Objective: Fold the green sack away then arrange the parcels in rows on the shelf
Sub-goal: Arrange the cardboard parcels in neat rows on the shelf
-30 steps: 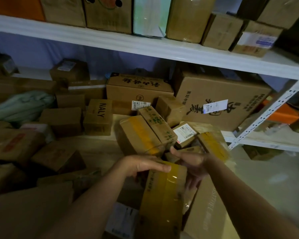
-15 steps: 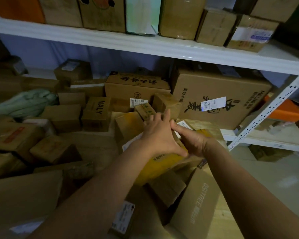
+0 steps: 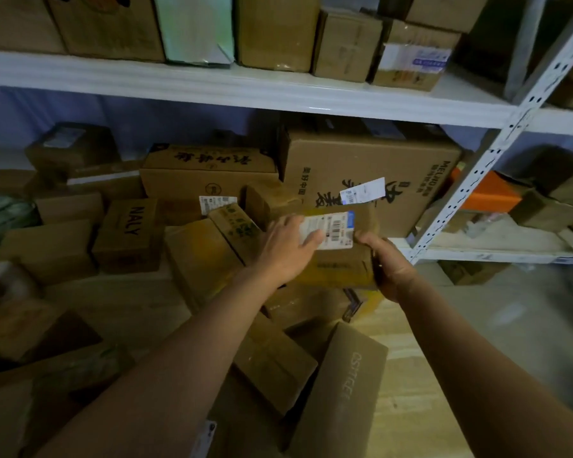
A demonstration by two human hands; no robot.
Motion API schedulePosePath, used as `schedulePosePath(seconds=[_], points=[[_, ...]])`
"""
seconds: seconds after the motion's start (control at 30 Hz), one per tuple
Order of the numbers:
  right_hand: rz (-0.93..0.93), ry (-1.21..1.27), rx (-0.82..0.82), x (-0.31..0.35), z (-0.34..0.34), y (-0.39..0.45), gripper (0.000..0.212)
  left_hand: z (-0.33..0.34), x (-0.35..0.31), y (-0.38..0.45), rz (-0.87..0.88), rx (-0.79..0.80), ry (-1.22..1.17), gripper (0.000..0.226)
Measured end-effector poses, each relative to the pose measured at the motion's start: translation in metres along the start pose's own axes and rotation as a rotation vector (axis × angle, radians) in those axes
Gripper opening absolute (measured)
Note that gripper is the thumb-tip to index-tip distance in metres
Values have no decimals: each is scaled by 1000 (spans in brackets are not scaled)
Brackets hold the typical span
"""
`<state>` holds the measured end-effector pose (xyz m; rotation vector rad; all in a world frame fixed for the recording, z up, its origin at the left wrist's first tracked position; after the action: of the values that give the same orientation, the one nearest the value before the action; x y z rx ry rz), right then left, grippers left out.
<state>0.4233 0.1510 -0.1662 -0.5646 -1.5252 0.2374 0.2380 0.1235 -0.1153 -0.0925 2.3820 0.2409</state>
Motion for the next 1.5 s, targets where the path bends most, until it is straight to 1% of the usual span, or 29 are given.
schedulePosePath(seconds=[0.1,0.2,0.3,0.43,0.53,0.6,0.67,0.77,0.83,0.87,0.93,1.0,1.07,1.1,1.13,1.17,1.23,1.3,1.37,1.43,1.5], points=[[-25,80,-202,8,-22,31,117,24,18,16,-87,32,24,49],[-3,125,-378,10,-37,66,117,48,31,22,-158,72,59,45],[-12,190,-520,15,-47,98,121,65,43,28,-235,55,95,41],[-140,321,-610,25,-50,126,120,70,57,38,-276,-27,135,36],[-189,340,-624,20,-47,152,105,74,65,41,-299,-78,113,32],[-158,190,-678,10,-47,163,96,79,68,41,-303,-95,100,30],[-60,26,-692,-6,-45,171,93,86,70,39,-303,-97,81,29],[107,14,-592,-29,-40,186,85,92,71,36,-299,-102,76,30],[166,-76,-529,-35,-38,188,75,92,72,35,-293,-117,86,30],[148,-145,-495,-35,-36,188,68,91,72,35,-291,-123,82,30],[46,-279,-463,-35,-32,183,56,85,71,34,-279,-131,76,29],[-20,-354,-442,-35,-24,173,60,75,71,29,-270,-143,62,23],[-104,-487,-518,-28,-14,154,62,60,74,24,-267,-156,47,17],[-171,-583,-558,-21,-2,139,57,50,77,20,-272,-163,42,14],[-256,-630,-552,-12,15,120,50,39,81,16,-286,-166,41,13],[-328,-608,-487,-6,38,99,41,27,87,11,-305,-167,39,14],[-412,-517,-259,-7,91,55,26,-1,105,-3,-344,-184,53,18],[-495,-527,-25,-17,145,14,20,-36,127,-20,-362,-238,122,27],[-550,-581,232,-31,198,-31,19,-76,152,-39,-360,-312,211,33],[-551,-619,465,-46,242,-77,20,-119,174,-61,-385,-384,320,34],[-598,-676,677,-66,282,-117,30,-164,197,-87,-440,-494,439,33]])
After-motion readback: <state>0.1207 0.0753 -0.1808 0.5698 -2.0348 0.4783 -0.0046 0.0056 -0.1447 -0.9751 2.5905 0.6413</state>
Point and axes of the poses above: each hand's wrist, its own y-axis towards the middle knuckle, its own z-axis out of the palm, x = y × z, the point moved 4 cm from there along y, towards the middle knuckle, and after that the axes turned 13 degrees about -x, right-handed, at the moved point
